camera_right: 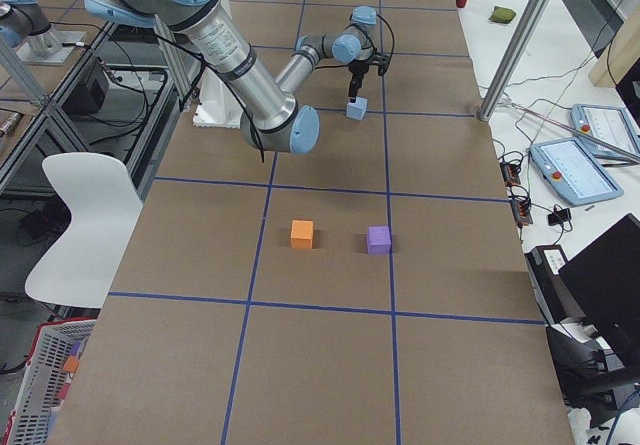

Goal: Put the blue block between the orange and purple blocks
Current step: 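Lower the right gripper onto the light blue cube and close it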

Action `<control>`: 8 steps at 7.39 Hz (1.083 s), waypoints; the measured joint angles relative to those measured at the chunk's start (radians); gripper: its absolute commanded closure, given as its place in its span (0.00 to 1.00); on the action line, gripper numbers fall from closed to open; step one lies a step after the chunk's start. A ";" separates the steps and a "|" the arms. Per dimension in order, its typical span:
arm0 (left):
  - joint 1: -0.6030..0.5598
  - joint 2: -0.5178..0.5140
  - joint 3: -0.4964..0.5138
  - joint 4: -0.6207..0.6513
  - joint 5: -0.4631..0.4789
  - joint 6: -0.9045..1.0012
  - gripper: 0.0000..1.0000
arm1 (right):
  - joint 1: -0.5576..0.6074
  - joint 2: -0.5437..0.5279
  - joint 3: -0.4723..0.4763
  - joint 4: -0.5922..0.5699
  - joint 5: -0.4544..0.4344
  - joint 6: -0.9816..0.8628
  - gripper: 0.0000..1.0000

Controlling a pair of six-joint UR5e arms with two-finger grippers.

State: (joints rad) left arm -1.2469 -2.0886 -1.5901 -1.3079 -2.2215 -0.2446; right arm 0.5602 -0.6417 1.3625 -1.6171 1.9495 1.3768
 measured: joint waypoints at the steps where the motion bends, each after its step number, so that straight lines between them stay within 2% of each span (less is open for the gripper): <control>1: 0.001 0.002 0.001 0.000 0.001 0.000 0.00 | -0.003 -0.001 -0.018 0.001 -0.009 -0.014 0.00; 2: 0.002 0.006 0.002 -0.003 0.001 0.000 0.00 | -0.009 -0.002 -0.032 0.006 -0.018 -0.024 0.00; 3: 0.003 0.013 0.002 -0.014 0.002 0.000 0.00 | -0.018 -0.007 -0.047 0.029 -0.030 -0.029 0.04; 4: 0.004 0.020 0.002 -0.029 0.002 -0.002 0.00 | -0.026 -0.014 -0.063 0.065 -0.037 -0.032 0.79; 5: 0.004 0.025 0.002 -0.036 0.002 -0.001 0.00 | -0.032 -0.017 -0.074 0.090 -0.042 -0.033 1.00; 8: 0.004 0.029 0.001 -0.040 0.002 -0.001 0.00 | -0.025 -0.019 -0.057 0.102 -0.043 -0.054 1.00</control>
State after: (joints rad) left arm -1.2431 -2.0597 -1.5895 -1.3482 -2.2197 -0.2458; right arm 0.5348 -0.6605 1.3059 -1.5155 1.9060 1.3226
